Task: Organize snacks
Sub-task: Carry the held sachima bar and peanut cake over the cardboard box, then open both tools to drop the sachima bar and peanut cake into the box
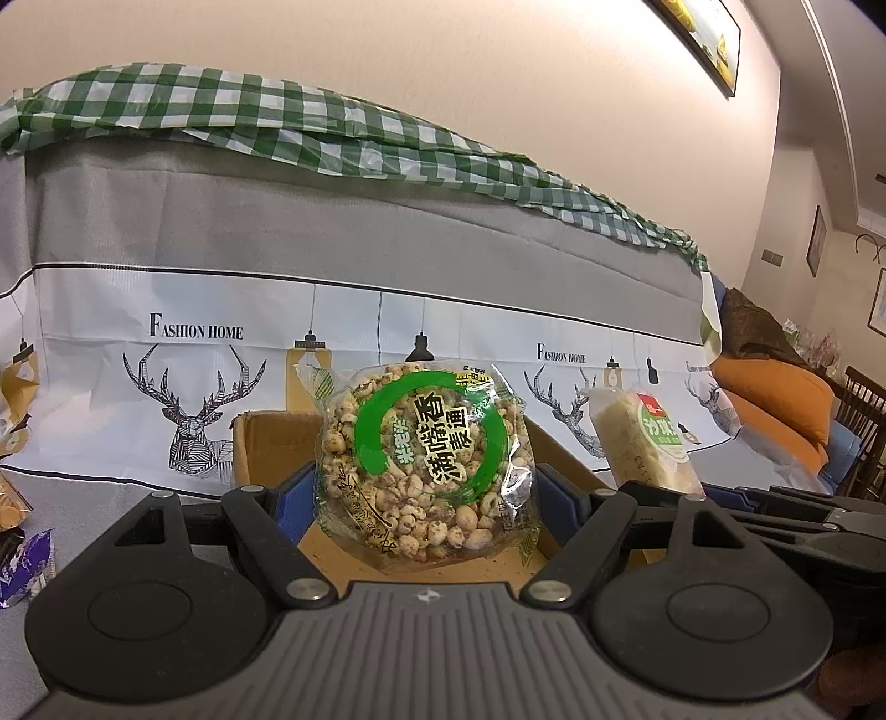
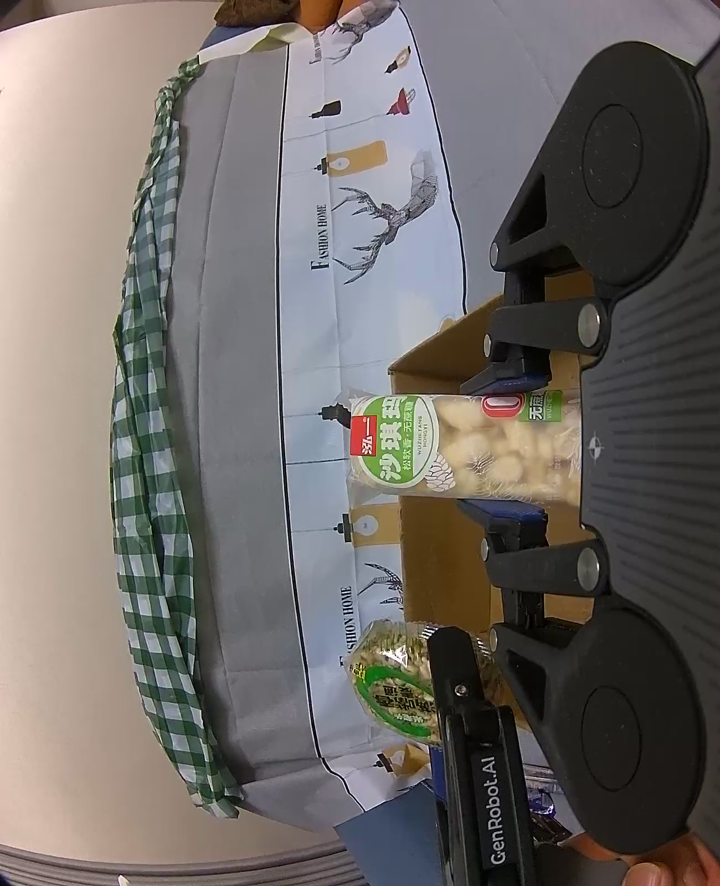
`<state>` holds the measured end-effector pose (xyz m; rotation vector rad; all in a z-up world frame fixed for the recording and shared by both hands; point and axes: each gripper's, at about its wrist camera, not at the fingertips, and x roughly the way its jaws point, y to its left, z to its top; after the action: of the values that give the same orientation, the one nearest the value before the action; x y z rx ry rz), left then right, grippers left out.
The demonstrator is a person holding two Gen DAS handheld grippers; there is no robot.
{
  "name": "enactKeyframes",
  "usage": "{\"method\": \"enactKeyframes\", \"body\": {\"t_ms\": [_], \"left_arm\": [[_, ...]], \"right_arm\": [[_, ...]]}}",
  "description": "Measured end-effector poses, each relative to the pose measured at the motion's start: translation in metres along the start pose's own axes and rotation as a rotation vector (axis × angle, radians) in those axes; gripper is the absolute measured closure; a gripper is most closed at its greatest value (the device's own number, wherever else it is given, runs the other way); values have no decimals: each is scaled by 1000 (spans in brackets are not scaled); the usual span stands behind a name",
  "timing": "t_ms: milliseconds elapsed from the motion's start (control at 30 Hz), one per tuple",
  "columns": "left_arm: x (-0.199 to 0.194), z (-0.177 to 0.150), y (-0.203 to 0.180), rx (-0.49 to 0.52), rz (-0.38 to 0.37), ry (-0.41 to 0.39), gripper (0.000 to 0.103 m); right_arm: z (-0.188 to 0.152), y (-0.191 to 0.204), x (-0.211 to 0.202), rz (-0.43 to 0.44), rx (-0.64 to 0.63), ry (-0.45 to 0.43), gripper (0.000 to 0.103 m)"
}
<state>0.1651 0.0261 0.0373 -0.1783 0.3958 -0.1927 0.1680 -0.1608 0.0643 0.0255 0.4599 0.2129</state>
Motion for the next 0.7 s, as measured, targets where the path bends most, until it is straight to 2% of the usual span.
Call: {"method": "enactKeyframes", "body": {"t_ms": [700], "left_arm": [[-1, -1, 0, -5, -6, -3, 19]], "right_arm": [[1, 1, 0, 2, -3, 6, 65]]}}
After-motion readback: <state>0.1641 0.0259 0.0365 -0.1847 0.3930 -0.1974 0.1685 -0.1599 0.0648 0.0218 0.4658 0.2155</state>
